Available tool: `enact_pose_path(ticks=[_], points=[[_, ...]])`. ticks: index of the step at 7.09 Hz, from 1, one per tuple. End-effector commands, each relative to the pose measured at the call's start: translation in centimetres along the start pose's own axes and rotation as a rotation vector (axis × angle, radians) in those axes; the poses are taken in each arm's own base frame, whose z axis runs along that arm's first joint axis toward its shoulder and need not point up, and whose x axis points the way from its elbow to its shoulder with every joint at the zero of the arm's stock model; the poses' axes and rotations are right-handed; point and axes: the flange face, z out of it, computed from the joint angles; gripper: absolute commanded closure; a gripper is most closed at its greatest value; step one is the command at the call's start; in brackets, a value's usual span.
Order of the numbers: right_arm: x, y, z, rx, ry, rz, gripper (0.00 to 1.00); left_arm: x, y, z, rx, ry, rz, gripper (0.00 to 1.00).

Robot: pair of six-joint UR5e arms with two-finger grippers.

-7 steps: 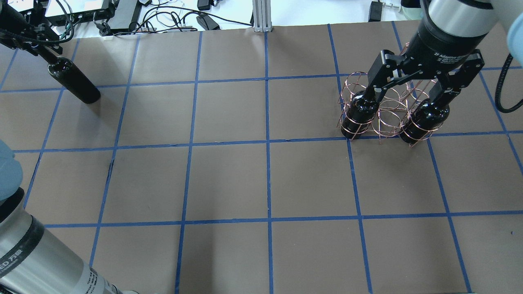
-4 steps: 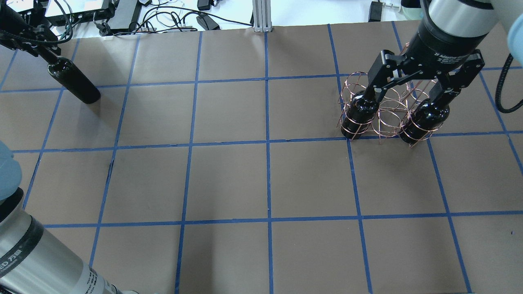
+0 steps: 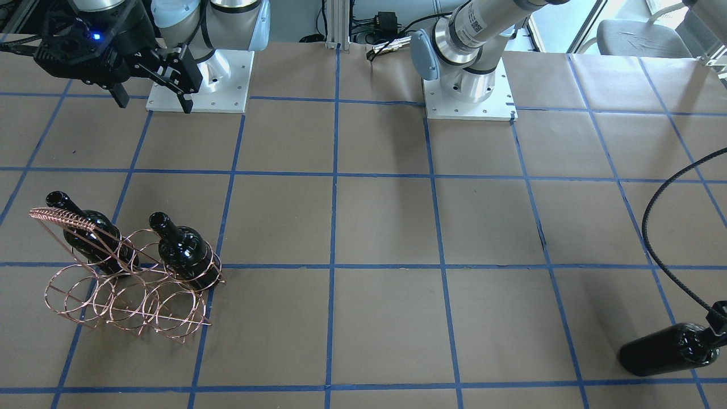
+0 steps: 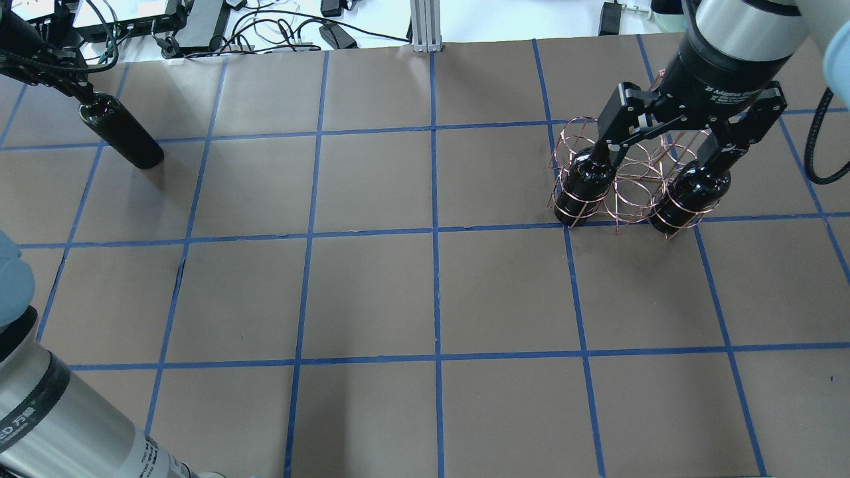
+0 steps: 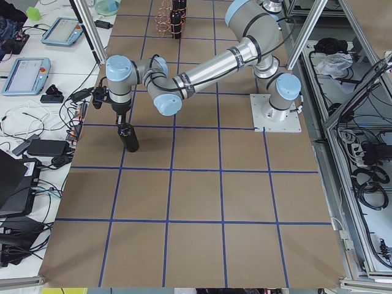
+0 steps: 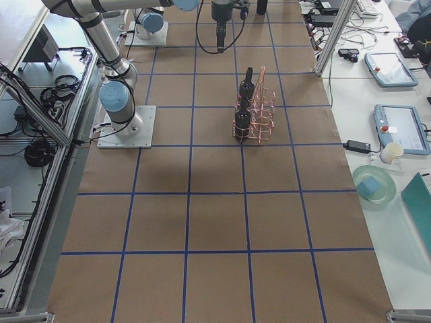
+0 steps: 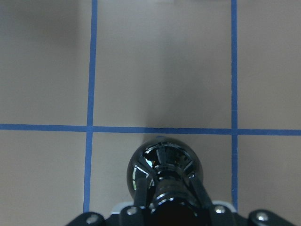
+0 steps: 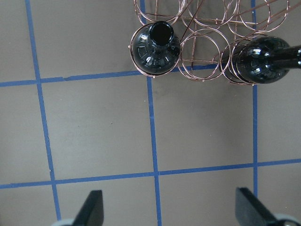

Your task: Place wine into wine basket

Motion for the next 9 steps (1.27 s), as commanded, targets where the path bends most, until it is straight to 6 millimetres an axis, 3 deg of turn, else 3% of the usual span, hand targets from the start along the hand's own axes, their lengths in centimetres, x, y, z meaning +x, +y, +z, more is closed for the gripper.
enact_pose_path(ticks=[1, 2, 3, 5, 9], points=[[0.0, 0.0, 0.0, -0.001, 0.000, 0.000, 0.00, 0.9, 0.1, -2.4, 0.026, -0.008, -0.002, 1.00], [0.0, 0.0, 0.0, -0.002, 0.000, 0.000, 0.00, 2.5, 0.0, -4.0, 0.042, -0.018, -0.039, 1.00], [0.0, 0.0, 0.1, -0.005, 0.000, 0.000, 0.00, 6.3, 0.0, -4.6, 0.033, 0.001, -0.067, 1.00], [0.0, 0.1, 0.1, -0.010, 0.001, -0.002, 0.00, 18.1, 2.5, -4.6, -0.003, 0.017, -0.102, 1.00], [0.0, 0.2, 0.1, -0.011, 0.004, 0.000, 0.00, 34.3, 10.0, -7.6, -0.029, 0.047, -0.094, 1.00]])
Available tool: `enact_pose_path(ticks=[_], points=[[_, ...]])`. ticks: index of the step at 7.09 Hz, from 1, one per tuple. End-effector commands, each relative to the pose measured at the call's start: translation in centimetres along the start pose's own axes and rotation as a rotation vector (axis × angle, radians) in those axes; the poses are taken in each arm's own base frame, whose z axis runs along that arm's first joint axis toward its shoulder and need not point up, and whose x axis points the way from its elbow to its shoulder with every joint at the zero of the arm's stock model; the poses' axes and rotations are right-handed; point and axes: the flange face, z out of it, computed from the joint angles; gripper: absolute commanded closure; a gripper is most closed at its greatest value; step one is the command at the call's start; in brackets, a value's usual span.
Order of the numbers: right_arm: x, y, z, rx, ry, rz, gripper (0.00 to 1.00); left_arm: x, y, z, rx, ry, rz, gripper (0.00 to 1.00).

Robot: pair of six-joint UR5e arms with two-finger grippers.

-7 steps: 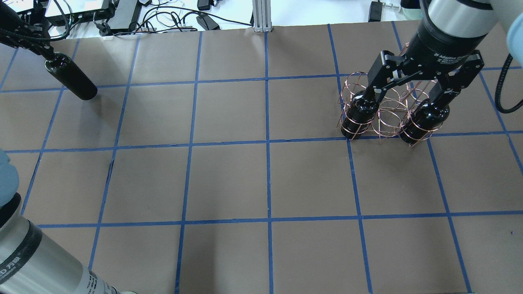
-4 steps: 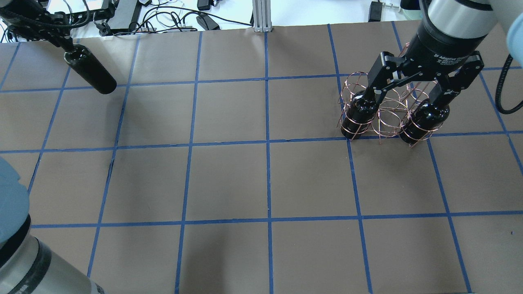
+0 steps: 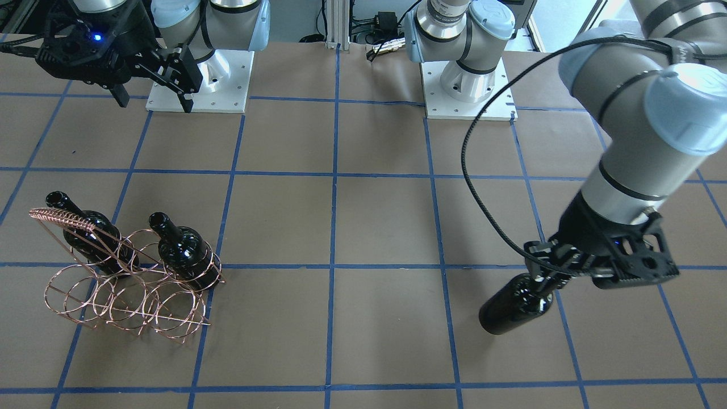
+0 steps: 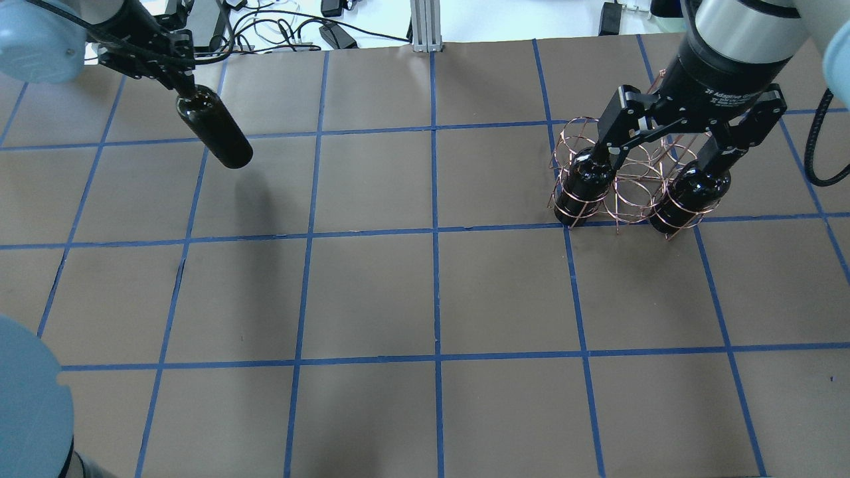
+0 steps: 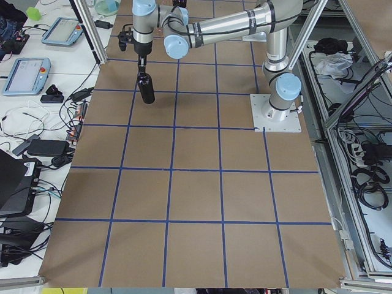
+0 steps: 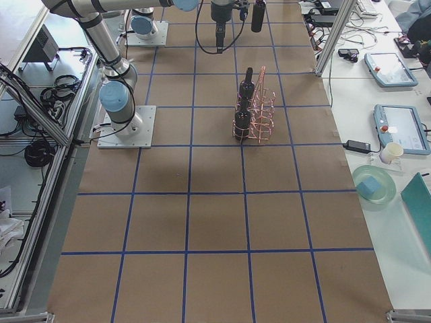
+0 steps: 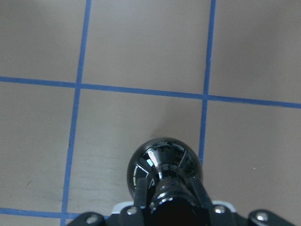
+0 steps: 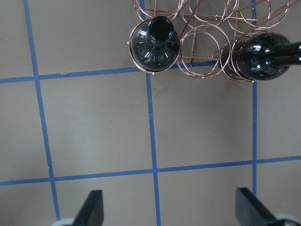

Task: Place wine into wine basket
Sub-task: 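Carry the bottle toward the table center and stand it upright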

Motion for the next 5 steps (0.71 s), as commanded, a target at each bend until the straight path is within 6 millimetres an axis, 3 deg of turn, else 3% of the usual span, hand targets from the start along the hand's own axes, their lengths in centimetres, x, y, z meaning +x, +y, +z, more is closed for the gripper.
enact_pose_path(ticks=[1, 3, 5], points=[[0.0, 0.1, 0.0, 0.000, 0.000, 0.000, 0.00, 7.9, 5.4, -0.6, -0.025, 0.022, -0.015, 1.00], [0.0, 0.1, 0.0, 0.000, 0.000, 0.000, 0.00, 13.0, 9.2, 0.8, -0.019, 0.043, -0.058, 1.00], [0.0, 0.2, 0.3, -0.006, 0.001, 0.000, 0.00, 15.5, 12.1, 1.2, -0.036, 0.044, -0.012, 1.00]])
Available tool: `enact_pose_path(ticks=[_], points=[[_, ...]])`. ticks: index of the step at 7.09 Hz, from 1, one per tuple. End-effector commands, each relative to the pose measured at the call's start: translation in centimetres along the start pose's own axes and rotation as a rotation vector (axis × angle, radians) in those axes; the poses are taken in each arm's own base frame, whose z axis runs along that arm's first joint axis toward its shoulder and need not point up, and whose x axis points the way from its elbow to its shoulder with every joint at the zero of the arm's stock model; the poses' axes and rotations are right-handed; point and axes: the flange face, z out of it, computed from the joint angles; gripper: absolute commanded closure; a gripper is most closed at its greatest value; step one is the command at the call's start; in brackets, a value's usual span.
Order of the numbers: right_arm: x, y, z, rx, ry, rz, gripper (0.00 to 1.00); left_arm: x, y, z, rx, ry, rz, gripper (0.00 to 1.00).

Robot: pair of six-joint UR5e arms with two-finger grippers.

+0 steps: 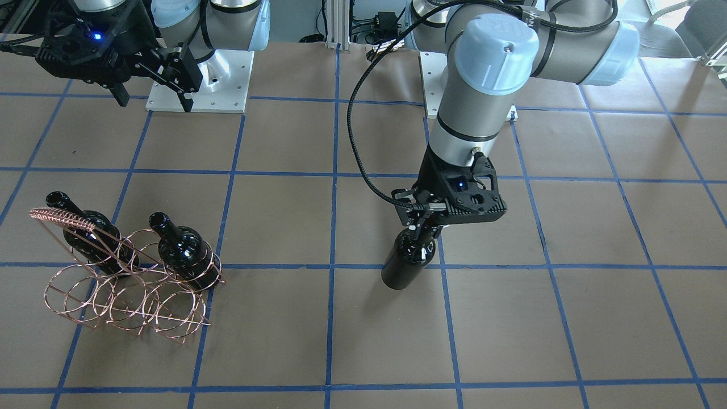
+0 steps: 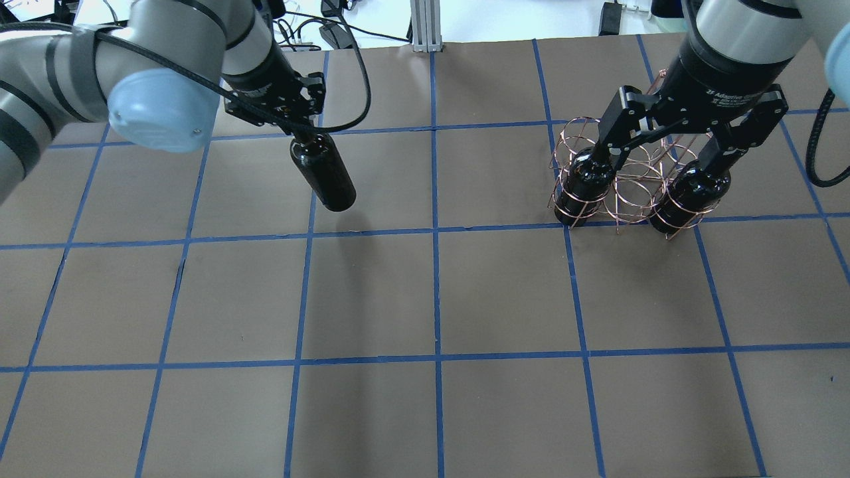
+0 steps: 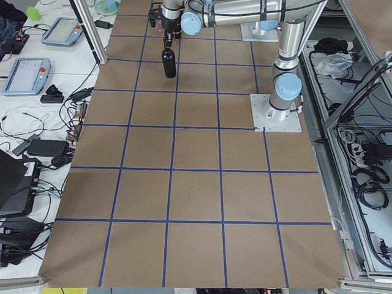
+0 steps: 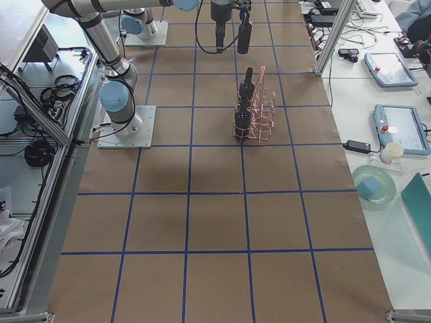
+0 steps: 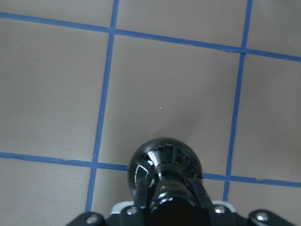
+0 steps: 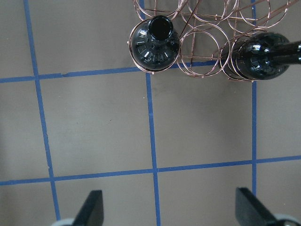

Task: Place wine into wine basket
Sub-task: 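Carry the bottle toward the table center and stand it upright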

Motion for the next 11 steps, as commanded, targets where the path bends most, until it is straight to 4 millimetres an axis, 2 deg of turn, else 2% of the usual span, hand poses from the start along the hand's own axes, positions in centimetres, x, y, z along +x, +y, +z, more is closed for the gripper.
enact_pose_path(ticks=[1, 3, 6, 8, 9, 10, 11], points=[[0.0, 0.4, 0.6, -0.012, -0.001, 0.000, 0.00, 1.5, 2.9, 1.0, -0.024, -0.006, 0.024, 1.00], [0.0, 0.5, 0.7, -0.014, -0.001, -0.003, 0.00, 0.4, 4.5, 1.1, -0.017, -0.074, 0.036, 1.00], [0.0, 0.5, 0.6, -0.012, -0.001, -0.003, 0.00, 0.4, 4.5, 1.2, -0.025, -0.064, 0.034, 1.00], [0.0, 0.5, 0.6, -0.012, -0.001, -0.003, 0.00, 0.6, 4.4, 2.2, -0.041, -0.063, 0.025, 1.00], [0.0, 0.5, 0.6, -0.012, -0.001, -0.003, 0.00, 0.5, 4.5, 2.3, -0.051, -0.068, 0.027, 0.65], [0.0, 0.5, 0.8, -0.015, -0.001, -0.003, 0.00, 0.6, 4.9, 1.9, -0.069, -0.060, 0.019, 0.01], [0.0, 0.6, 1.1, -0.021, 0.000, -0.002, 0.00, 0.6, 5.4, 0.5, -0.109, -0.061, 0.016, 0.00]])
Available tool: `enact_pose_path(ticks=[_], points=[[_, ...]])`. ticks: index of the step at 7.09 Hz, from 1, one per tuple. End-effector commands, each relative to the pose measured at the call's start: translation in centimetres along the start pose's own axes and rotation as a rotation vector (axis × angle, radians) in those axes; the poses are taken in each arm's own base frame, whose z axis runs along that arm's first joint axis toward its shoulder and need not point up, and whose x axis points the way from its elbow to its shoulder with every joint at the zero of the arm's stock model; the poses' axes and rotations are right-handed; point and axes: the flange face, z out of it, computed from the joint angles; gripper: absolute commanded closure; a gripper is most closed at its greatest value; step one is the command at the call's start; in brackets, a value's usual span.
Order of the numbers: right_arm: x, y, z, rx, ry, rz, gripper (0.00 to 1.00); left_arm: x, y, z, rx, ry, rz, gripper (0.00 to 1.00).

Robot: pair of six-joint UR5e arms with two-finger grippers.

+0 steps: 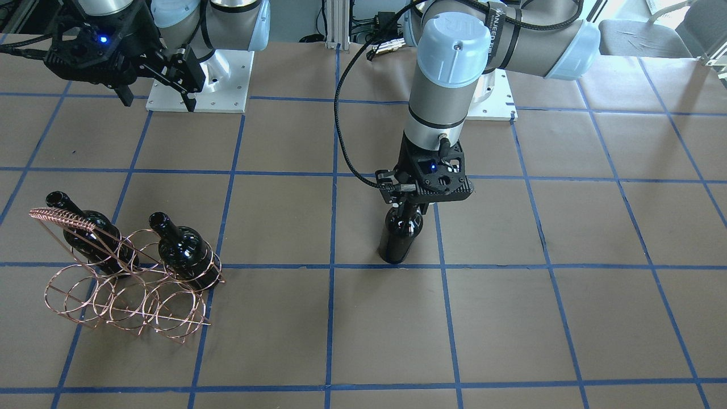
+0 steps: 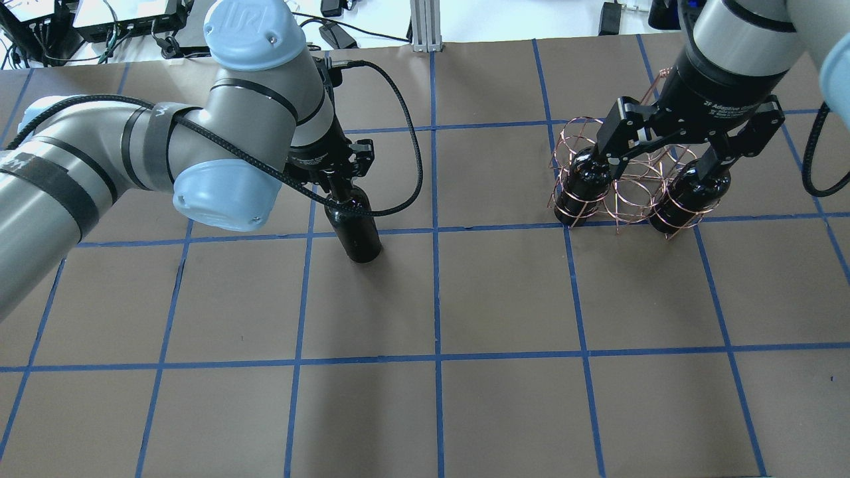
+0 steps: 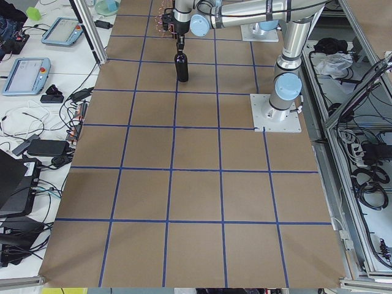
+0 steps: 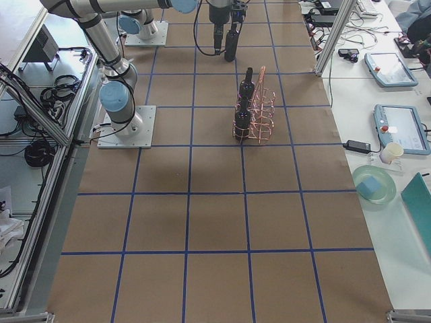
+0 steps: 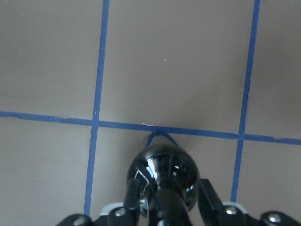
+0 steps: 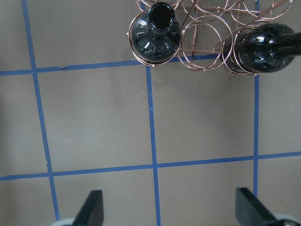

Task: Place wine into wine basket
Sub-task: 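Open the left gripper and withdraw it while the right arm reaches toward the bottle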

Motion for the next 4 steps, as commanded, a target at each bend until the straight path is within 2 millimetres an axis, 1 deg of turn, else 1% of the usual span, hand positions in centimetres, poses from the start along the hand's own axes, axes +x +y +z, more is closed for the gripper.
enact_pose_path(ticks=[1, 2, 3, 4], points=[[0.0, 0.1, 0.3, -0.004, -0.001, 0.001, 0.00, -0.2, 0.6, -3.3, -0.025, 0.006, -0.006, 0.00], [0.0, 0.1, 0.3, -0.003, -0.001, 0.012, 0.00, -1.0, -0.5, -6.5, -0.009, 0.006, -0.023, 0.00], [-0.4, 0.1, 0.1, 0.008, -0.002, 0.009, 0.00, -2.5, -2.3, -10.1, 0.001, -0.002, -0.054, 0.00], [-2.2, 0.5, 0.4, 0.006, 0.000, 0.020, 0.00, -6.0, -4.6, -11.9, 0.027, 0.002, -0.113, 0.00]])
